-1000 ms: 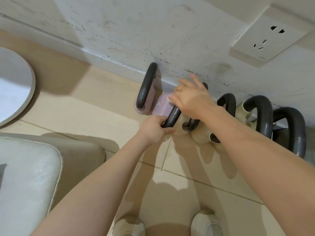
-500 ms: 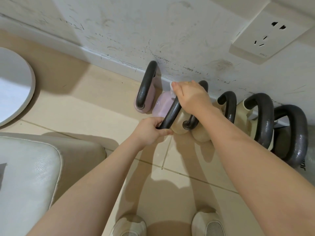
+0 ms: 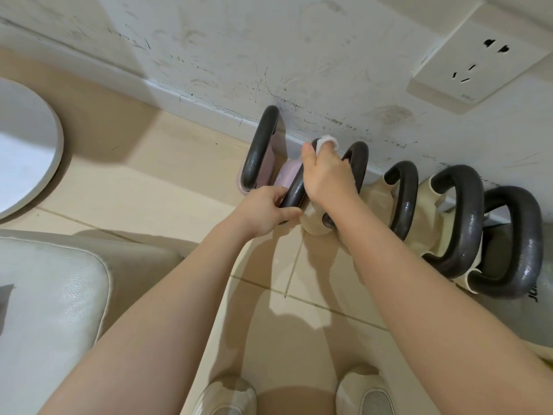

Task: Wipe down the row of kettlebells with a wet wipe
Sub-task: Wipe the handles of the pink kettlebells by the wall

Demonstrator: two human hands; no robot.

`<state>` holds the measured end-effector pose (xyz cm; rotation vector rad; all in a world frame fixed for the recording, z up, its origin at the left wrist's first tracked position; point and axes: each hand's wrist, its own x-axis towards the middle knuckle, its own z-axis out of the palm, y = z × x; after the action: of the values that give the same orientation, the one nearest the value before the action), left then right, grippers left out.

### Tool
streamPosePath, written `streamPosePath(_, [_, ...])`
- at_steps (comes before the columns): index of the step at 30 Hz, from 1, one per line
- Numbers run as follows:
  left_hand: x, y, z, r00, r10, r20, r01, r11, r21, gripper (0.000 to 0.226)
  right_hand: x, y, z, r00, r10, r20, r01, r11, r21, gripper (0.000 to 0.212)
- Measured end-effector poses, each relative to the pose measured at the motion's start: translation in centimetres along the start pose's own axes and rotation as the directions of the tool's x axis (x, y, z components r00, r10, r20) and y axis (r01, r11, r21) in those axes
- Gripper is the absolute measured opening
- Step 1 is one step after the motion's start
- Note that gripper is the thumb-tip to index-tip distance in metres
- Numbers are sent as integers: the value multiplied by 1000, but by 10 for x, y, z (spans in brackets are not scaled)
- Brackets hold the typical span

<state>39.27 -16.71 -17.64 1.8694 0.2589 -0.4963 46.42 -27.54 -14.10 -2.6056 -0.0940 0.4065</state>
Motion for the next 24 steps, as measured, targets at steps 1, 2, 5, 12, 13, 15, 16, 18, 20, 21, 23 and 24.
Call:
streamPosePath(1, [3, 4, -1, 1000, -2, -8, 2, 1000, 4, 13, -5, -3, 6, 993, 106, 44, -113, 971, 210, 52])
streamPosePath(2, [6, 7, -3, 1000, -6, -15, 6, 1000, -3, 12, -11, -6, 12, 965, 220, 140, -260, 858, 443, 56])
streamPosePath(5, [15, 12, -8, 1000, -6, -17, 6, 1000, -7, 13, -15, -10, 16, 834, 332, 439, -537, 314, 783, 58])
streamPosePath(12, [22, 17, -9, 1000, -30, 4, 30, 998, -47, 14, 2, -5, -2, 823, 235, 517, -492, -160, 856, 58])
streamPosePath(13, [23, 18, -9, 999, -35, 3, 35, 998, -56, 14, -1, -4, 2, 817, 244, 523, -505, -133, 852, 57])
streamPosePath(15, [25, 21, -11, 999, -48, 6, 48, 998, -51, 13, -1, -3, 6, 813, 249, 526, -515, -115, 850, 56])
streamPosePath(16, [27, 22, -12, 999, -50, 5, 50, 998, -45, 12, 2, -4, 5, 819, 235, 524, -509, -127, 852, 57])
streamPosePath(18, [29, 26, -13, 999, -40, 16, 41, 999, -29, 14, 11, -6, -1, 821, 270, 503, -491, -116, 863, 57])
streamPosePath(20, [27, 27, -14, 999, -35, 23, 36, 999, -27, 13, 11, -7, 1, 820, 297, 489, -503, -33, 864, 55])
streamPosePath(21, [26, 27, -13, 999, -32, 17, 33, 999, -28, 10, 8, -5, 5, 825, 296, 482, -511, 22, 859, 53])
streamPosePath(23, [25, 26, -11, 1000, -14, -15, 15, 1000, 12, 15, 0, 4, 17, 846, 273, 458, -507, 146, 849, 53])
streamPosePath(24, [25, 25, -10, 999, -5, -33, 6, 1000, 22, 18, -4, 9, 24, 860, 263, 437, -492, 201, 847, 53])
